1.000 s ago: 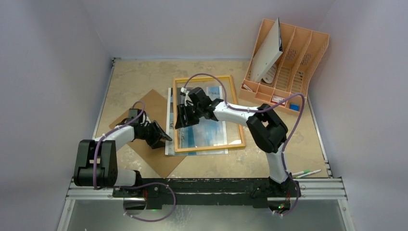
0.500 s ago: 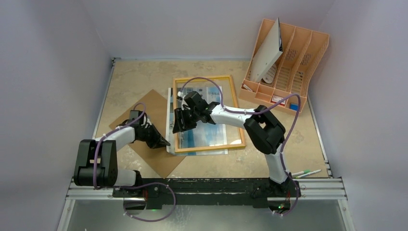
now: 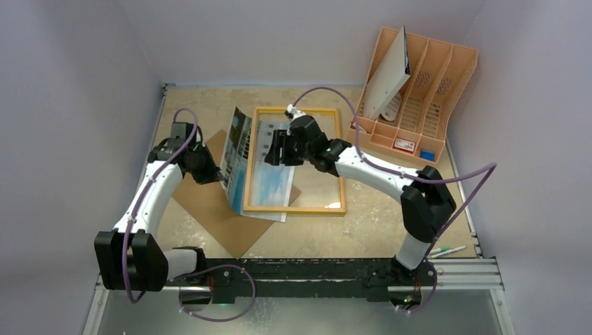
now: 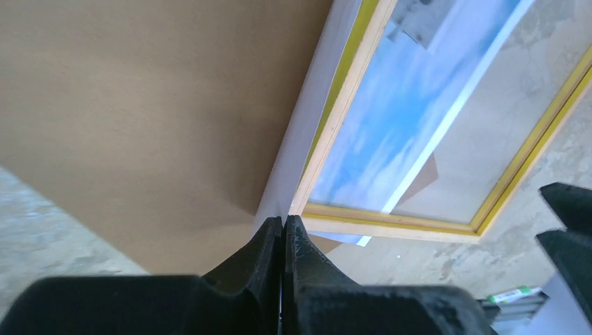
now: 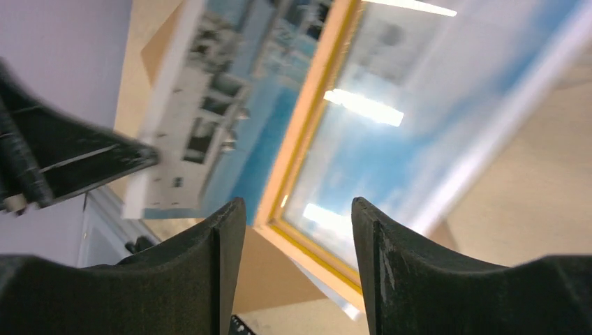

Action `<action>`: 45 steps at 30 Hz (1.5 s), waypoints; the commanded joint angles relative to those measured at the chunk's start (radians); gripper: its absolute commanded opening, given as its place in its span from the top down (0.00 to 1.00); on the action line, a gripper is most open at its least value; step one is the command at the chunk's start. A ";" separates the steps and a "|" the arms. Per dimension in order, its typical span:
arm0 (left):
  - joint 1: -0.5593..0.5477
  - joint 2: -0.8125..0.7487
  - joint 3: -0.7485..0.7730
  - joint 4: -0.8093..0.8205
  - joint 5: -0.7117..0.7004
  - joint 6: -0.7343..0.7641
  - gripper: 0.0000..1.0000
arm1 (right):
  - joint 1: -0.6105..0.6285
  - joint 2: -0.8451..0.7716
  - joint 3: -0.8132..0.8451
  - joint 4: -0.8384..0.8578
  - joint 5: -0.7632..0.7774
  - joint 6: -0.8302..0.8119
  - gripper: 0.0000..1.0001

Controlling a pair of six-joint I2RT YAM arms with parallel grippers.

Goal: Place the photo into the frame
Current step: Pick up the photo at the center of the board.

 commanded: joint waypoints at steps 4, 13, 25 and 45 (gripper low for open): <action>0.002 -0.044 0.223 -0.180 -0.231 0.144 1.00 | -0.060 -0.077 -0.043 -0.065 0.170 0.031 0.36; 0.002 -0.026 0.555 -0.159 -0.158 0.365 1.00 | -0.135 -0.081 0.008 -0.136 0.093 0.026 0.19; 0.003 0.067 0.827 -0.100 -0.102 0.316 1.00 | -0.147 -0.048 0.229 -0.138 -0.150 0.095 0.15; 0.002 -0.111 0.355 -0.011 0.216 0.326 1.00 | -0.147 -0.151 0.009 0.338 -0.255 0.645 0.10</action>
